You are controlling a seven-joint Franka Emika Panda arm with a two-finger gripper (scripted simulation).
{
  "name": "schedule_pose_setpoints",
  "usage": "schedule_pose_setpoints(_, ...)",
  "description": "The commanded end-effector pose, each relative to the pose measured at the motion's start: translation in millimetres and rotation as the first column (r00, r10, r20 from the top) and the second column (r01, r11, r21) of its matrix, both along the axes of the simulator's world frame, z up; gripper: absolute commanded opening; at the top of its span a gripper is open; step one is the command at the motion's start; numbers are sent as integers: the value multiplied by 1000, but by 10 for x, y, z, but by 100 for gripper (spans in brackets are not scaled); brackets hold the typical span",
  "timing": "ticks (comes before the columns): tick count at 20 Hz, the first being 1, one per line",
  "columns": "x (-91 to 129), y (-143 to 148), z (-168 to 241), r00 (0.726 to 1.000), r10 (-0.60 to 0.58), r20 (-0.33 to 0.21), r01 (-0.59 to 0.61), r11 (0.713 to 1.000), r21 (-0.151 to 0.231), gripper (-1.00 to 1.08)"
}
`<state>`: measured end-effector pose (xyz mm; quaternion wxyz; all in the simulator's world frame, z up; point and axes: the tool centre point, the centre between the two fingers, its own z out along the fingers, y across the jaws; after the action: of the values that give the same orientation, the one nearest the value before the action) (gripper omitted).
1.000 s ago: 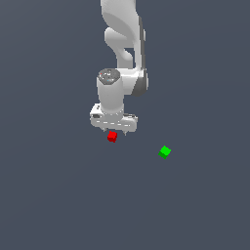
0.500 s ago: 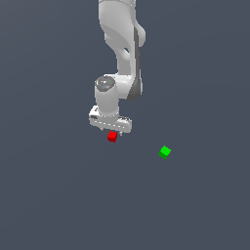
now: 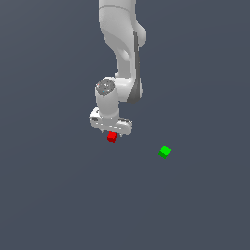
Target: Stack the red cube on top of the green cube.
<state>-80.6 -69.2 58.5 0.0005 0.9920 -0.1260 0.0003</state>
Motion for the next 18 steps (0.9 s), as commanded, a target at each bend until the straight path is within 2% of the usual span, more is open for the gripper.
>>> schedule_pose_setpoints(1, -8, -1, -111, 1000, -1, -1, 1, 1000, 0, 100)
schedule_pose_setpoints(11, -5, 0, -387, 1000, -1, -1, 1, 1000, 1, 100)
schedule_pose_setpoints(12, -5, 0, -387, 1000, -1, -1, 1, 1000, 1, -100)
schedule_pose_setpoints(18, -5, 0, -387, 1000, -1, -1, 1, 1000, 1, -100)
